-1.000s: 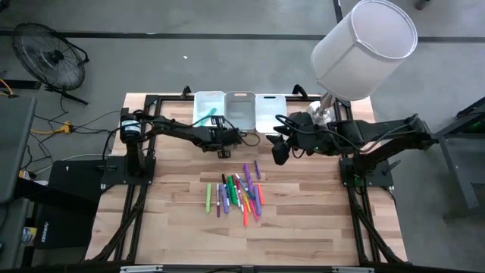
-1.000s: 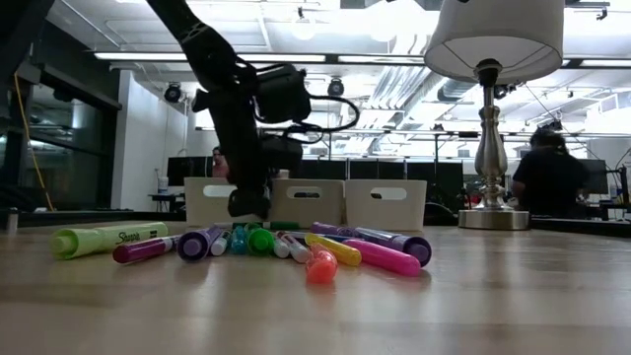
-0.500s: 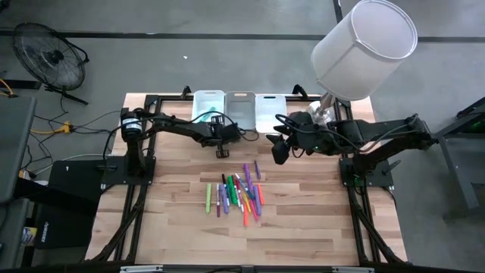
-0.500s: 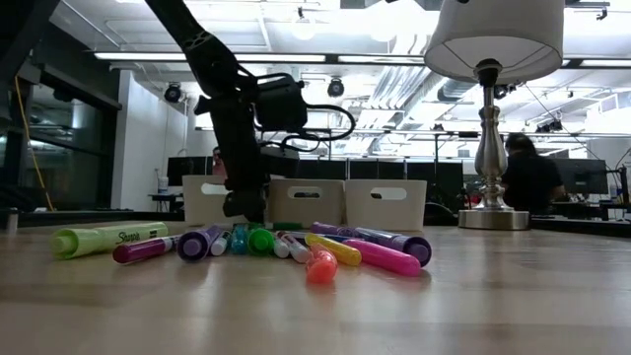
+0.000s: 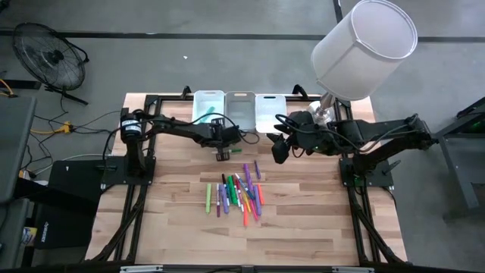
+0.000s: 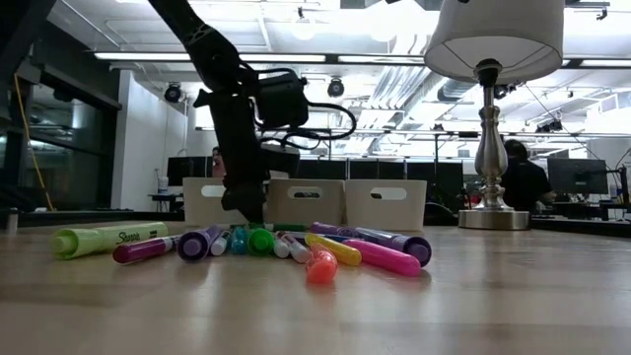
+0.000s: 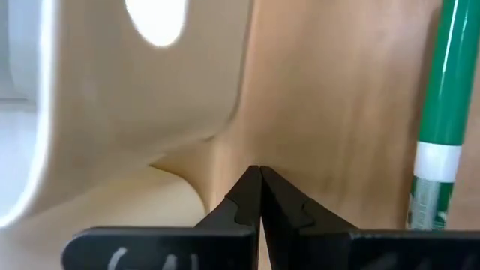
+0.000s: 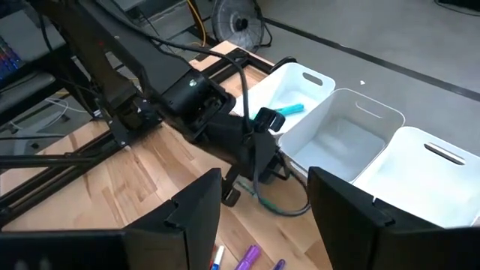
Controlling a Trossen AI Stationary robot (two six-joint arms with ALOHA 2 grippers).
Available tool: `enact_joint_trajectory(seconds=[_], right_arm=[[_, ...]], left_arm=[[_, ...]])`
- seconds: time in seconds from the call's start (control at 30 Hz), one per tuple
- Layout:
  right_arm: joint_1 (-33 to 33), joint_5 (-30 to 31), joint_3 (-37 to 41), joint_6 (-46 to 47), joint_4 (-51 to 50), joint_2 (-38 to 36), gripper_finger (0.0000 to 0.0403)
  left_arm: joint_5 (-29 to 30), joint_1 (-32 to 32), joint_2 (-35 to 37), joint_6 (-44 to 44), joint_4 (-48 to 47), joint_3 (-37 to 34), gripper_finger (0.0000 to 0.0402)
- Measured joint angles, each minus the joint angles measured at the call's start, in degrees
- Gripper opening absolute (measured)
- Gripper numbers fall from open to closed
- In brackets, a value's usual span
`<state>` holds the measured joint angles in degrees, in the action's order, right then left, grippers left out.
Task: Pick & Place Markers
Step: Put the green marker pen into the gray bin
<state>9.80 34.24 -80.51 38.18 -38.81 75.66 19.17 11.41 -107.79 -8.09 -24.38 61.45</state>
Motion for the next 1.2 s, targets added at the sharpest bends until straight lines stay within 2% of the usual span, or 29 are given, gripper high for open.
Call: enact_joint_trajectory(seconds=[0.37, 0.7, 1.03, 1.2], right_arm=[[0.0, 0.2, 0.0, -0.7, 0.0, 0.0, 0.0188], [0.0, 0.0, 0.0, -1.1, -0.5, 0.0, 0.0188], [0.0, -0.1, 0.0, -1.1, -0.9, 0.0, 0.0188], [0.0, -1.3, 0.0, -1.1, -1.3, 0.0, 0.0188]], left_arm=[[-3.2, -4.4, -0.2, 4.2, -6.3, 3.5, 0.0000], [-9.4, -7.0, -0.2, 7.4, -9.0, 5.0, 0.0000], [-10.1, -7.4, -0.2, 7.1, -10.5, 5.4, 0.0001], [-16.7, -7.5, -0.5, 6.3, -17.8, 9.1, 0.0001]])
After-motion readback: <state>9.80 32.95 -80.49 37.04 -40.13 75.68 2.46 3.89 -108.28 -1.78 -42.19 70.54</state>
